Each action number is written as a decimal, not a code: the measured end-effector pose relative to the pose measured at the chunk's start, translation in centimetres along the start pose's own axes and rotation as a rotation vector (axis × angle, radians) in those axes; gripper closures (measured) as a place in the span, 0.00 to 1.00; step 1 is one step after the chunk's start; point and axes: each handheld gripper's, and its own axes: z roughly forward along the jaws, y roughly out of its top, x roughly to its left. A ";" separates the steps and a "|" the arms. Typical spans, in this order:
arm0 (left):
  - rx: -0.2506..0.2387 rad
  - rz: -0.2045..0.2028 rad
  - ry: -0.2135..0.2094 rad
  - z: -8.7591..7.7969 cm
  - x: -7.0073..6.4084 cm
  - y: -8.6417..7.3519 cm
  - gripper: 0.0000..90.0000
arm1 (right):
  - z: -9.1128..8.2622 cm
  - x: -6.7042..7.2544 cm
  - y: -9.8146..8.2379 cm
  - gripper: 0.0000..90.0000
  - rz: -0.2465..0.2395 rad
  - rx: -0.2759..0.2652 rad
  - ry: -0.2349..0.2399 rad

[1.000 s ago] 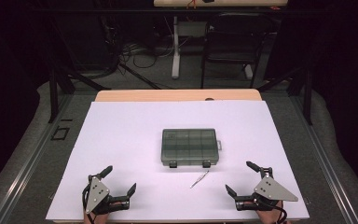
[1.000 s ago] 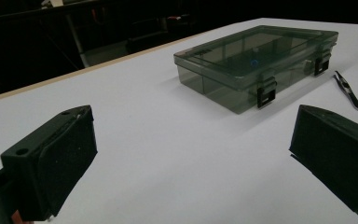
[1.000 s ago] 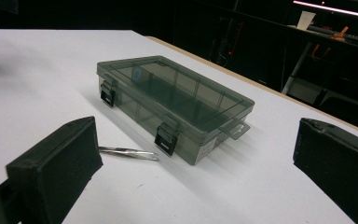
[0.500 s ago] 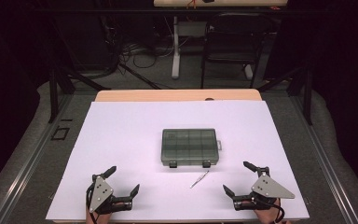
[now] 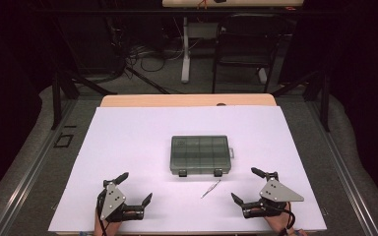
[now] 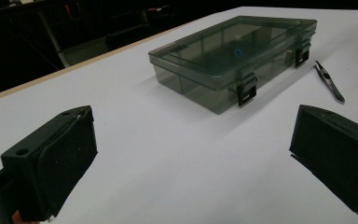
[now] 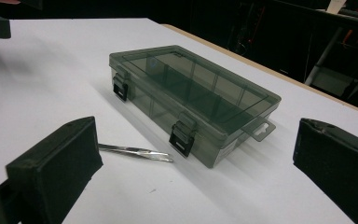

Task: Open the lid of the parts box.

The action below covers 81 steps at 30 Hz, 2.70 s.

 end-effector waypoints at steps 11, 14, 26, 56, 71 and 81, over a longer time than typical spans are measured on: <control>0.012 0.010 -0.038 1.9 0.2 0.9 0.00 | 0.7 -0.8 0.7 0.00 -0.008 0.024 -0.011; 0.014 -0.001 -0.056 2.4 0.3 1.2 0.00 | 1.1 -1.1 0.8 0.00 -0.002 0.037 -0.003; 0.042 0.015 -0.091 4.7 0.4 2.4 0.00 | 2.9 -1.8 1.0 0.00 0.004 0.089 0.046; 0.181 0.015 -0.184 9.6 0.7 3.6 0.00 | 7.0 -4.5 0.8 0.00 0.058 0.206 0.101; 0.231 0.030 -0.191 10.6 0.8 3.4 0.09 | 8.2 -4.9 0.2 0.02 0.073 0.272 0.118; 0.251 0.052 -0.209 10.8 0.7 3.1 0.17 | 8.2 -4.8 0.1 0.17 0.080 0.292 0.111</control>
